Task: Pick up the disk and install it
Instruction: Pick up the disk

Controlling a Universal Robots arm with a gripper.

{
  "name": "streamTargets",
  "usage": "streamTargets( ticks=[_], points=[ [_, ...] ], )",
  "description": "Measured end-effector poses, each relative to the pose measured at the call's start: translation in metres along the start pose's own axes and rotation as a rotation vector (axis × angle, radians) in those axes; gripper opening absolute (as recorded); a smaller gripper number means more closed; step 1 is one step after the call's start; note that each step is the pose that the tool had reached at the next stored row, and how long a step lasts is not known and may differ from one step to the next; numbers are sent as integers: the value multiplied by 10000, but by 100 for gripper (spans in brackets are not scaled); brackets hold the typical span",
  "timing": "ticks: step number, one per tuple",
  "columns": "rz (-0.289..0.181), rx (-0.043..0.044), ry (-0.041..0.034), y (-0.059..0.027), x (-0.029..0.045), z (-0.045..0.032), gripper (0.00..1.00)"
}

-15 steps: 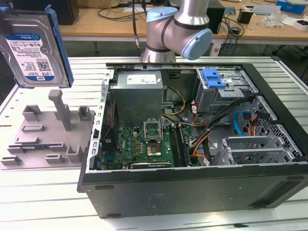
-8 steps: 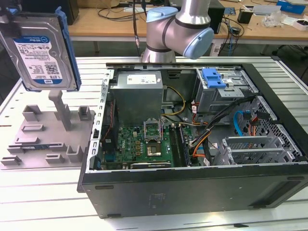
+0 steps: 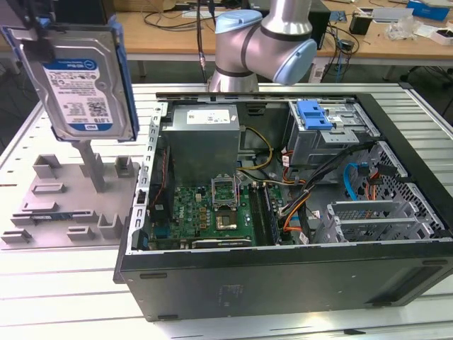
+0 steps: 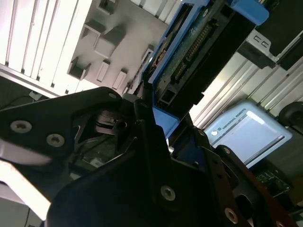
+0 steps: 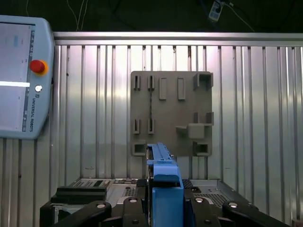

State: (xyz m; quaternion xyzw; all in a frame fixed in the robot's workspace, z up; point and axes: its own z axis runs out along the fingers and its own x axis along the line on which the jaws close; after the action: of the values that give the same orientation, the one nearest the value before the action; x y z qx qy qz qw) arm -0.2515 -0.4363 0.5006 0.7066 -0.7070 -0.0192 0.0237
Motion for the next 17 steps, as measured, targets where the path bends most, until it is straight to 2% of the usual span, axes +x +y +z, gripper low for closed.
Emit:
streamTargets(
  ticks=[8, 9, 12, 16, 17],
  points=[
    [0, -40, 0, -313, 158, -28, 36],
    [-1, -51, 0, -399, 199, -36, 36],
    [0, -70, -1, -581, 284, -52, 36],
    [-2, -92, -1, -773, 369, -69, 36],
    [-1, -104, -1, -871, 412, -78, 36]
  ],
)
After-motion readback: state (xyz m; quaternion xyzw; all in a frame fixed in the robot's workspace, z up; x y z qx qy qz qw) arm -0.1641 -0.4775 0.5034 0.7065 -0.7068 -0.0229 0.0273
